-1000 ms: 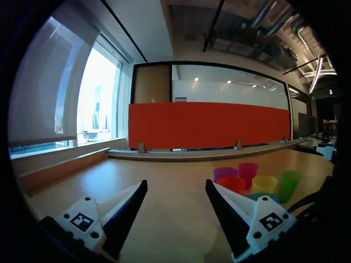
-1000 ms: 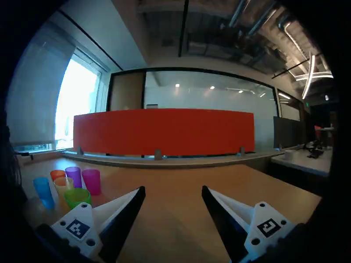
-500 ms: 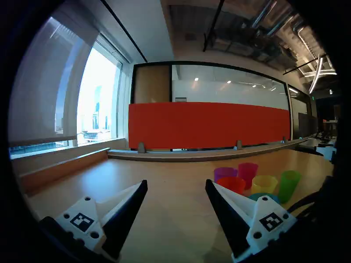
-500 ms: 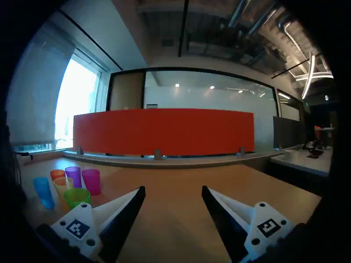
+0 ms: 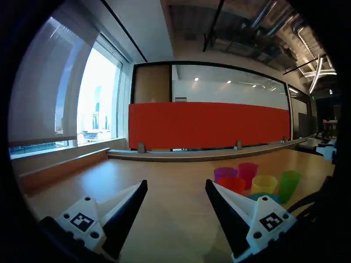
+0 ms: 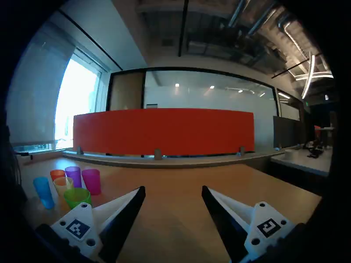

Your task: Pour water

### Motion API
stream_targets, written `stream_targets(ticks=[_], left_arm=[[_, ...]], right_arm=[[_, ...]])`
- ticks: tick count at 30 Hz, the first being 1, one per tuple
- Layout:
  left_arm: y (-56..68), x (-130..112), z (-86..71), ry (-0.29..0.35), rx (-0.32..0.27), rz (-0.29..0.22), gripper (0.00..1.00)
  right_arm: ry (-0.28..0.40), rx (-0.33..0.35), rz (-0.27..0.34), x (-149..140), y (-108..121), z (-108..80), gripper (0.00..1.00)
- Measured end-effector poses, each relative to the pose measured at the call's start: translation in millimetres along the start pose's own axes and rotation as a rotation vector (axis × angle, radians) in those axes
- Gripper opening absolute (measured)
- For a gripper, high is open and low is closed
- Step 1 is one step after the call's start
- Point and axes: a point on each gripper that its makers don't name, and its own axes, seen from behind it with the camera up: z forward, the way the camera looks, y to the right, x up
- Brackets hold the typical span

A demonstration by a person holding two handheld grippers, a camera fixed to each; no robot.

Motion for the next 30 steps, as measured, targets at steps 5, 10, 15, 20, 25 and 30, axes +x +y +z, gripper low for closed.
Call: stream_targets(ticks=[5,10,15,20,25,30], left_arm=[[1.1,0.4,0.3,0.000,0.000,0.000,0.98],[1.1,0.4,0.0,0.000,0.000,0.000,0.99],[1.3,0.3,0.4,0.000,0.000,0.000,0.98],[0.4,0.0,1.1,0.000,-0.001,0.000,0.98],[0.7,-1.4,2.1,0.001,-0.001,0.000,0.98],[1.6,-3.7,3.3,0.002,-0.001,-0.001,0.98]], right_arm=[[0.000,0.000,0.000,-0.1,0.2,0.3,1.00],[0.000,0.000,0.000,0.0,0.6,0.6,0.99],[0.000,0.000,0.000,0.3,0.9,0.4,0.99],[0.000,0.000,0.000,0.3,0.6,0.2,1.00],[0.000,0.000,0.000,0.1,1.4,0.0,0.99],[0.000,0.000,0.000,-0.2,1.1,0.0,0.99]])
